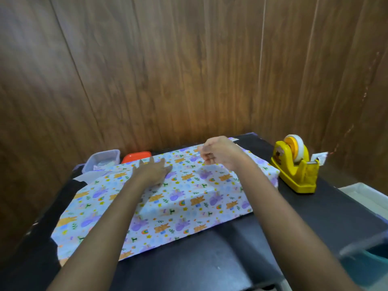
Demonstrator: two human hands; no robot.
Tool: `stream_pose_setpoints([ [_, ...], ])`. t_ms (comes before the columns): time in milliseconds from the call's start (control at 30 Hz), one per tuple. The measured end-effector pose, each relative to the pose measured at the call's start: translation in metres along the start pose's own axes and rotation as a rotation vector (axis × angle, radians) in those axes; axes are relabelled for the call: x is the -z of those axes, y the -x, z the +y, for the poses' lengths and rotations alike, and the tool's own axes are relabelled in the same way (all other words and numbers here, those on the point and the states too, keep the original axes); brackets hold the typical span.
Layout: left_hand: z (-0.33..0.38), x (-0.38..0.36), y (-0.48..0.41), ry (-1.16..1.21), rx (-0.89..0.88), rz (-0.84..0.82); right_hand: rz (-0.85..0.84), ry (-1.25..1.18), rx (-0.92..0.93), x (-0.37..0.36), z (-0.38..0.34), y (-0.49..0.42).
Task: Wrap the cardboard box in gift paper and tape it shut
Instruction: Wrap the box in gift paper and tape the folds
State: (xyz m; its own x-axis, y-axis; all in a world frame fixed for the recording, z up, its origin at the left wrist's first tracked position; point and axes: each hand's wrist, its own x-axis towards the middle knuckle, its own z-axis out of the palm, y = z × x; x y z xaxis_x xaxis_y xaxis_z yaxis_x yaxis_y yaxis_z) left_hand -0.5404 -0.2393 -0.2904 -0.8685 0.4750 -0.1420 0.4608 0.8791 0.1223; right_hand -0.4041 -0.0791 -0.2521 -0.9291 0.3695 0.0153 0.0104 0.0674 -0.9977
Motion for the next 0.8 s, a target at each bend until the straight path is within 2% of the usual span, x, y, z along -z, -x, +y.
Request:
stream_pose_setpoints([
  [67, -0.002, 0.0, 0.004, 0.023, -0.065, 0.02, -0.038, 0.101, -0.067, -0.023, 0.001, -0.017],
  [167, -0.006, -0.001, 0.01, -0.097, -0.109, 0.035, -0.091, 0.197, -0.135, -0.048, 0.003, -0.042],
  [267, -0.008, -0.004, 0.011, -0.118, -0.107, 0.052, -0.104, 0.283, -0.197, -0.057, 0.005, -0.061],
  [533, -0.008, -0.007, 0.017, -0.16, -0.127, 0.096, -0.204, 0.728, -0.421, -0.081, -0.01, -0.096],
  [667, -0.008, -0.007, 0.016, -0.155, -0.134, 0.099, -0.166, 0.754, -0.558, -0.086, -0.01, -0.108],
  [800, -0.008, -0.007, 0.015, -0.131, -0.132, 0.093, -0.143, 0.77, -0.588, -0.088, -0.013, -0.108],
])
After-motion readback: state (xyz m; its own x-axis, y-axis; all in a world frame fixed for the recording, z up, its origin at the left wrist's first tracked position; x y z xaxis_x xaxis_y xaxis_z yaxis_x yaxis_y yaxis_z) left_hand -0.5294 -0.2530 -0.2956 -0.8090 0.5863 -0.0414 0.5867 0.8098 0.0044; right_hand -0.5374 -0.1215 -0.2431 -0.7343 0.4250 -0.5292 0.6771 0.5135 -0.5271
